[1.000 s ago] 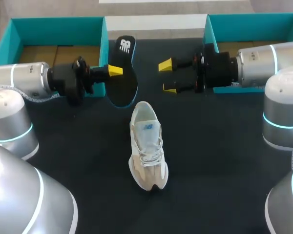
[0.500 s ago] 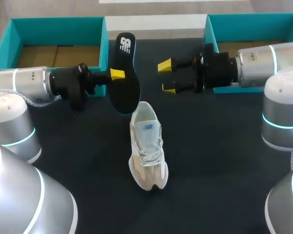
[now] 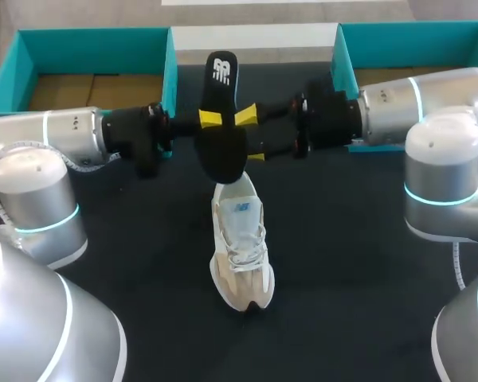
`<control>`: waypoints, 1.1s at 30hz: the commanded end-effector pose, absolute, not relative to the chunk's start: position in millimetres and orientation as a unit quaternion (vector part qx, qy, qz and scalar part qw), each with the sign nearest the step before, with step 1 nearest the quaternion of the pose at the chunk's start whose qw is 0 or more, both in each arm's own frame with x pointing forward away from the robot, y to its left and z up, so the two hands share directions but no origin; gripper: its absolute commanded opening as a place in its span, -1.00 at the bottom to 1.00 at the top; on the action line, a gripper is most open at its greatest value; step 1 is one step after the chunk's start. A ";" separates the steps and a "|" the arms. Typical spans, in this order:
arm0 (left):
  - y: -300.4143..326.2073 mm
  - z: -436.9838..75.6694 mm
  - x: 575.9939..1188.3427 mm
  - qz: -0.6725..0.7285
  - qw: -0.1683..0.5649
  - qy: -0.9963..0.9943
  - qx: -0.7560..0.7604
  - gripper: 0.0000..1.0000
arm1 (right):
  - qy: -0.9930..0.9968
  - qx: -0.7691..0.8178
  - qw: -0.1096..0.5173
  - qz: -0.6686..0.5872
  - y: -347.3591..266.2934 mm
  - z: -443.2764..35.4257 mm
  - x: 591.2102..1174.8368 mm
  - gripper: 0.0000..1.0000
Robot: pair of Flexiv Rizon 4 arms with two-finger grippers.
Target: Take the shoe out of the shoebox, open the shoe tongue, remove and reinsert the insole, then place the shoe into the shoebox
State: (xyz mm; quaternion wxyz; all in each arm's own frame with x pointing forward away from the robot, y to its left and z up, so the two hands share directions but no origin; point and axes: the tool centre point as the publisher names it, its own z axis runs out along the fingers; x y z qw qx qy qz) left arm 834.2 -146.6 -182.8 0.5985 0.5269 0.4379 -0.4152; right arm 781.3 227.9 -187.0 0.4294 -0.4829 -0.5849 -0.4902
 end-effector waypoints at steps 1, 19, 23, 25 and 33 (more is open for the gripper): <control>-159.2 -186.5 839.9 -0.416 0.602 0.436 0.525 -1.00 | -0.586 -0.480 0.434 -0.488 238.4 -191.1 786.1 0.10; -163.6 -186.7 839.1 -0.418 0.605 0.436 0.519 -1.00 | -0.586 -0.469 0.447 -0.487 244.7 -194.7 789.4 -0.72; -165.1 -187.6 839.1 -0.420 0.605 0.436 0.517 -1.00 | -0.587 -0.466 0.448 -0.487 246.5 -194.4 790.3 -0.82; -165.9 -187.8 838.6 -0.421 0.605 0.436 0.517 -1.00 | -0.588 -0.464 0.449 -0.488 247.1 -194.4 790.9 -0.91; -163.9 -188.6 838.2 -0.425 0.601 0.449 0.506 -0.29 | -0.597 -0.448 0.441 -0.498 248.8 -192.7 792.2 -1.00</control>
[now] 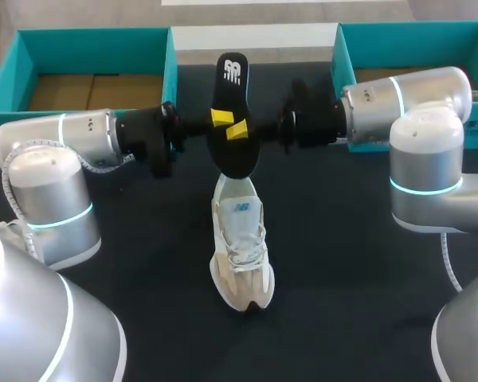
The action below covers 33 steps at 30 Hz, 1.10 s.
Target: Take the shoe out of the shoebox, open the shoe tongue, remove and reinsert the insole, then place the shoe into the shoebox
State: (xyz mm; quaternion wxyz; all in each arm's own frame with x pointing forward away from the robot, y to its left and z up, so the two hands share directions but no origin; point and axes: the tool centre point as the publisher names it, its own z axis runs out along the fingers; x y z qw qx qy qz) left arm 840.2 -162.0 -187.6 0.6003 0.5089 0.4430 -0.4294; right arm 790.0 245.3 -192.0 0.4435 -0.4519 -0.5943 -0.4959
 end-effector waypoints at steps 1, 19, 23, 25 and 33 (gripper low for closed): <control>-163.3 -188.0 838.5 -0.425 0.600 0.451 0.506 0.76 | -0.598 -0.446 0.440 -0.500 248.9 -192.7 792.1 -1.00; -108.1 -188.9 832.4 -0.472 0.488 0.617 0.398 1.00 | -0.648 -0.370 0.338 -0.573 245.2 -189.0 798.4 -1.00; -108.1 -188.9 832.4 -0.472 0.488 0.617 0.398 1.00 | -0.654 -0.364 0.316 -0.583 246.5 -189.9 799.9 -1.00; -108.1 -188.9 832.4 -0.472 0.488 0.617 0.398 1.00 | -0.654 -0.364 0.316 -0.583 246.5 -189.9 799.9 -1.00; -108.1 -188.9 832.4 -0.472 0.488 0.617 0.398 1.00 | -0.654 -0.364 0.316 -0.583 246.5 -189.9 799.9 -1.00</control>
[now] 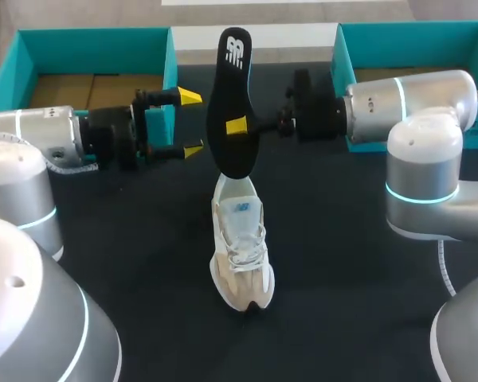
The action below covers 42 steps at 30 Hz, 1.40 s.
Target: Take the shoe out of the shoebox, open the shoe tongue, remove and reinsert the insole, then place the shoe into the shoebox
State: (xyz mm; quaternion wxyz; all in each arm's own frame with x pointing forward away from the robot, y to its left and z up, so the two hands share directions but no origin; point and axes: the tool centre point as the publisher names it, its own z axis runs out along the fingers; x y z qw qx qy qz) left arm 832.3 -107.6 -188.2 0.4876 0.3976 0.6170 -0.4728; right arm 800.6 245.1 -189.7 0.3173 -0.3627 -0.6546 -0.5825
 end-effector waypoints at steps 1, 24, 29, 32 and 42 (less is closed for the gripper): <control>-108.1 -188.9 832.4 -0.472 0.488 0.617 0.398 1.00 | -0.654 -0.364 0.316 -0.583 246.5 -189.9 799.9 -1.00; -88.6 -212.5 782.0 -0.511 0.297 0.762 0.264 1.00 | -0.718 -0.218 0.148 -0.645 234.4 -197.9 828.5 -1.00; -74.5 -230.7 775.8 -0.507 0.256 0.789 0.237 1.00 | -0.713 -0.222 0.141 -0.650 235.4 -201.6 826.8 -1.00; -69.6 -246.1 772.2 -0.505 0.239 0.800 0.219 1.00 | -0.713 -0.222 0.141 -0.650 235.4 -201.6 826.8 -1.00; -65.9 -305.1 769.1 -0.493 0.207 0.833 0.142 1.00 | -0.713 -0.222 0.141 -0.650 235.4 -201.6 826.8 -1.00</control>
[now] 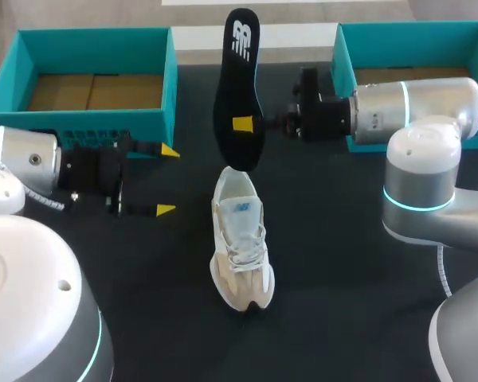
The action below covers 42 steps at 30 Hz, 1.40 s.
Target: Take the shoe out of the shoebox, open the shoe tongue, remove and reinsert the insole, then place the shoe into the shoebox
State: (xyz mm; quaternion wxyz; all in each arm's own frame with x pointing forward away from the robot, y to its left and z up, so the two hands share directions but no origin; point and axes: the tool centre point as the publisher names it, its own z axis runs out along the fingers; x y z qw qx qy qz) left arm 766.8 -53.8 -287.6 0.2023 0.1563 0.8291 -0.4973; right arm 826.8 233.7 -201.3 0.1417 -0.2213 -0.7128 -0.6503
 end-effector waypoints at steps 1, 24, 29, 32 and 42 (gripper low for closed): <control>-67.6 -309.3 771.3 -0.490 0.210 0.836 0.133 1.00 | -0.716 -0.221 0.131 -0.649 235.2 -203.3 827.7 -1.00; -102.6 -332.0 786.3 -0.451 0.146 0.875 0.103 1.00 | -0.729 -0.188 0.142 -0.643 234.9 -253.5 825.8 -1.00; -105.4 -332.1 787.7 -0.448 0.139 0.875 0.120 1.00 | -0.725 -0.184 0.152 -0.646 241.1 -259.9 824.3 -1.00; -105.6 -332.7 788.5 -0.444 0.136 0.876 0.129 1.00 | -0.724 -0.184 0.156 -0.646 244.7 -263.1 822.7 -1.00; -107.6 -332.4 792.0 -0.419 0.144 0.887 0.131 1.00 | -0.727 -0.193 0.144 -0.643 245.8 -264.4 821.9 -1.00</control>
